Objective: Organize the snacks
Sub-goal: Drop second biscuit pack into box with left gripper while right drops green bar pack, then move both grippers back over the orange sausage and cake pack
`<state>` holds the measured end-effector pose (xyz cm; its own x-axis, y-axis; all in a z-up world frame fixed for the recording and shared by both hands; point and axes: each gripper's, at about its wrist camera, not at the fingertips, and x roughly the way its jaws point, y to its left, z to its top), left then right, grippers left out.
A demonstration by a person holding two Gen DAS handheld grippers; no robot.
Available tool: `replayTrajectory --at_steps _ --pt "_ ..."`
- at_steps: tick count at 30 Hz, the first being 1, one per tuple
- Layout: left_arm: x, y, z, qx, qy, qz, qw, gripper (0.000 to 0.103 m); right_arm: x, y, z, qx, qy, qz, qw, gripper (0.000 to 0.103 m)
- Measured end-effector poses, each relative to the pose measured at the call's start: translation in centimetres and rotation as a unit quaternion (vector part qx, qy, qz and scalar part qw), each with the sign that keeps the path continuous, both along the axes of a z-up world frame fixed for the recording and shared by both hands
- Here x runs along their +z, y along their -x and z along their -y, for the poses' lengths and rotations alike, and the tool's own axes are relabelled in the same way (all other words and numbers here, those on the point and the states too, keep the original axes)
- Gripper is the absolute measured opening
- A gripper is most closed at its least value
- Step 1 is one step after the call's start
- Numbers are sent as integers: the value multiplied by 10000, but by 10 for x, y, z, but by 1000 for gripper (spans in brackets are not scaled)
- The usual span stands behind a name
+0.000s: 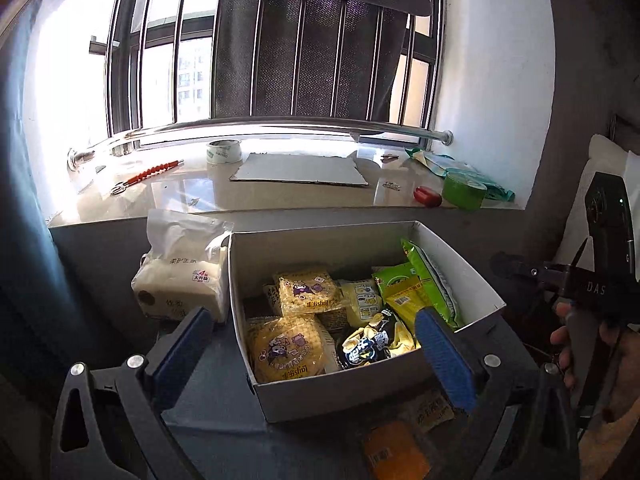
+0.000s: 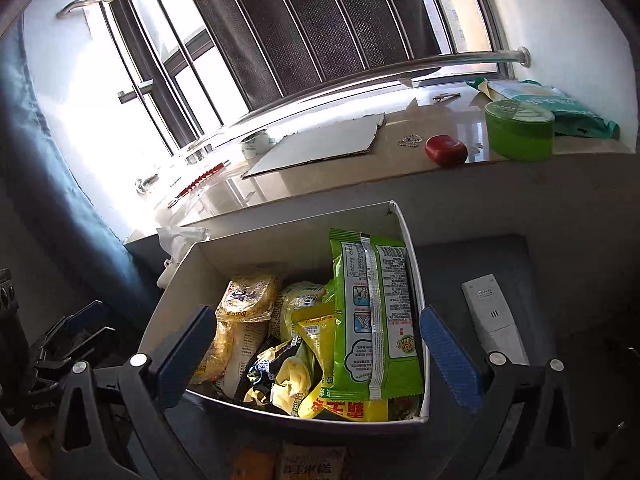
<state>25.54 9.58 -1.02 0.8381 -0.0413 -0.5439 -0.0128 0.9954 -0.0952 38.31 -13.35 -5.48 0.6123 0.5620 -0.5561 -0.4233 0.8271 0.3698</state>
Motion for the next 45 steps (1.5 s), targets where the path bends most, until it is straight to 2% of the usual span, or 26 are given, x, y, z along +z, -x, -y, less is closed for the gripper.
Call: replayTrajectory --at_steps 3,6,9,13,16,20,23,24,26,29,31,34,37,40,42,45 --pt "0 40 15 -70 52 174 9998 103 7 41 10 211 -139 166 9995 103" --pt "-12 78 31 -47 67 263 9996 103 1 86 21 348 -149 436 9983 103" --pt "-37 115 45 48 222 260 9994 103 -18 126 32 408 -55 442 9982 103" --pt "-79 150 55 154 776 -35 9969 103 -54 170 46 310 -62 295 9991 103" --pt "-99 163 63 211 757 -218 9967 103 -85 185 50 298 97 19 9995 103" --pt "-110 166 63 234 846 -399 9953 103 -108 178 40 112 1114 36 9937 103" --pt "-111 166 63 221 848 -439 9952 103 -107 159 33 355 1154 147 9926 103" --pt "-110 167 63 224 848 -429 9952 103 -107 152 26 390 1311 208 9904 103" --pt "-109 166 63 208 867 -429 9951 103 -108 136 7 461 1880 369 9804 103" --pt "-107 167 63 203 878 -415 9951 103 -117 113 -23 633 2778 616 9566 103" --pt "-107 167 63 219 835 -400 9955 103 -125 98 -40 818 3129 614 9443 103" --pt "-109 167 60 244 868 -432 9950 103 -130 88 -56 1280 3062 529 9418 103" --pt "-112 165 57 268 889 -488 9945 103 -133 79 -66 1431 2959 569 9427 103" --pt "-115 163 55 279 879 -524 9944 103 -139 63 -72 1544 2804 324 9468 103" --pt "-116 164 53 324 880 -541 9941 103 -148 59 -78 1724 2992 227 9382 103" --pt "-116 165 50 355 899 -522 9939 103 -152 53 -69 1784 2808 -157 9429 103"
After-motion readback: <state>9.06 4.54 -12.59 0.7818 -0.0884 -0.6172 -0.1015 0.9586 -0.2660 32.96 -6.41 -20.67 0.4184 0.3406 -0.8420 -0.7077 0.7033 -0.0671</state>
